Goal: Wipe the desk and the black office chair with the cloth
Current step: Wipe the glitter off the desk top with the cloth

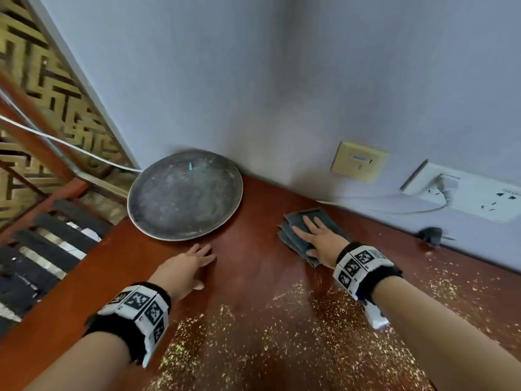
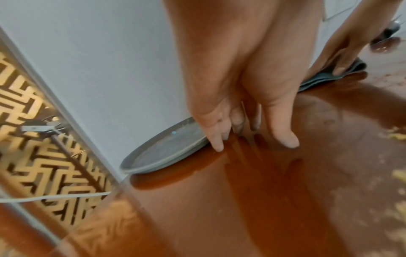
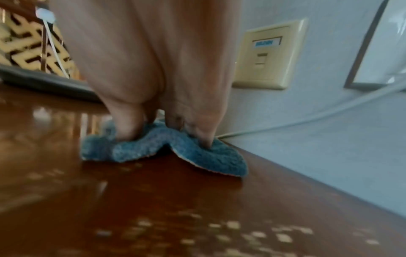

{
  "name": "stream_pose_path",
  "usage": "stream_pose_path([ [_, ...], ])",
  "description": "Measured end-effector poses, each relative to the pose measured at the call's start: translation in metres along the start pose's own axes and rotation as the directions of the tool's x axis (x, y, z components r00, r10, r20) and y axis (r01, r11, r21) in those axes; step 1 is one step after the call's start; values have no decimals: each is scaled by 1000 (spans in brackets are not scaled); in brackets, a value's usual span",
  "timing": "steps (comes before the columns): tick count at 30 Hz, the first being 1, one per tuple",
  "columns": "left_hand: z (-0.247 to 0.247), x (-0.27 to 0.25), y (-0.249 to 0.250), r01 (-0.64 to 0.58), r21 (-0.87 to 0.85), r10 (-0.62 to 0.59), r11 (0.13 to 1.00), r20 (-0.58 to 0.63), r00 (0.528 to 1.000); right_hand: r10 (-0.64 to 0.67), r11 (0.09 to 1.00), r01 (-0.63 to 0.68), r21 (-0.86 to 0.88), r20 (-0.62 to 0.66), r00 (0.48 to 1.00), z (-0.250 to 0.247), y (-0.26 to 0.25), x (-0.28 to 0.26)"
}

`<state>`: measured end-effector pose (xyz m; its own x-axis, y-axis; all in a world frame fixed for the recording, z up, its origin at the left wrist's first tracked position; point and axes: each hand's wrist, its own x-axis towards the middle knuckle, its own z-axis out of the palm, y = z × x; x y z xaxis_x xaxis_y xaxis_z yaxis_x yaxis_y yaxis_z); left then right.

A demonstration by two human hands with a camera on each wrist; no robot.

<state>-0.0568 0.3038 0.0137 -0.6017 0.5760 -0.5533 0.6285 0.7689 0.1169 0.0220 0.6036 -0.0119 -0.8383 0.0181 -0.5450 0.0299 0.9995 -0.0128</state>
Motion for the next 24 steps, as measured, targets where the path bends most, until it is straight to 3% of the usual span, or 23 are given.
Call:
stream_pose_path([
  [2,5,-8,-12,27,-2,-27,1000,-1,1000,-140,989,141,-36,41,989,3,-32,-3],
  [5,12,-20,-29,39,-30,-38,999,13,999,-415,900,426,-90,117,902,10,-75,-12],
  [7,17,-25,-38,19,-40,-19,999,22,1000,-378,917,388,-86,113,919,1,-75,-5],
  [9,20,-28,-47,-7,-42,8,999,28,1000,-205,978,208,-27,86,975,-13,-71,10],
  [11,20,-28,-54,-47,-29,48,998,47,998,-90,996,91,-10,84,992,-24,-80,23],
  [13,19,-28,-59,-90,-29,92,996,68,993,-99,994,102,-30,98,990,-23,-102,23],
  [17,16,-31,-66,-161,-24,162,987,91,983,-289,942,308,-135,146,946,-6,-152,0],
  [19,18,-32,-70,-196,-21,197,980,15,980,-333,930,346,-123,114,936,-3,-160,-5],
  [21,19,-31,-69,-249,-58,236,967,-173,956,-319,944,320,-78,21,947,-8,-158,-7],
  [24,12,-17,-50,-437,-47,397,898,-336,854,-163,975,191,117,-212,964,-10,-147,-22],
])
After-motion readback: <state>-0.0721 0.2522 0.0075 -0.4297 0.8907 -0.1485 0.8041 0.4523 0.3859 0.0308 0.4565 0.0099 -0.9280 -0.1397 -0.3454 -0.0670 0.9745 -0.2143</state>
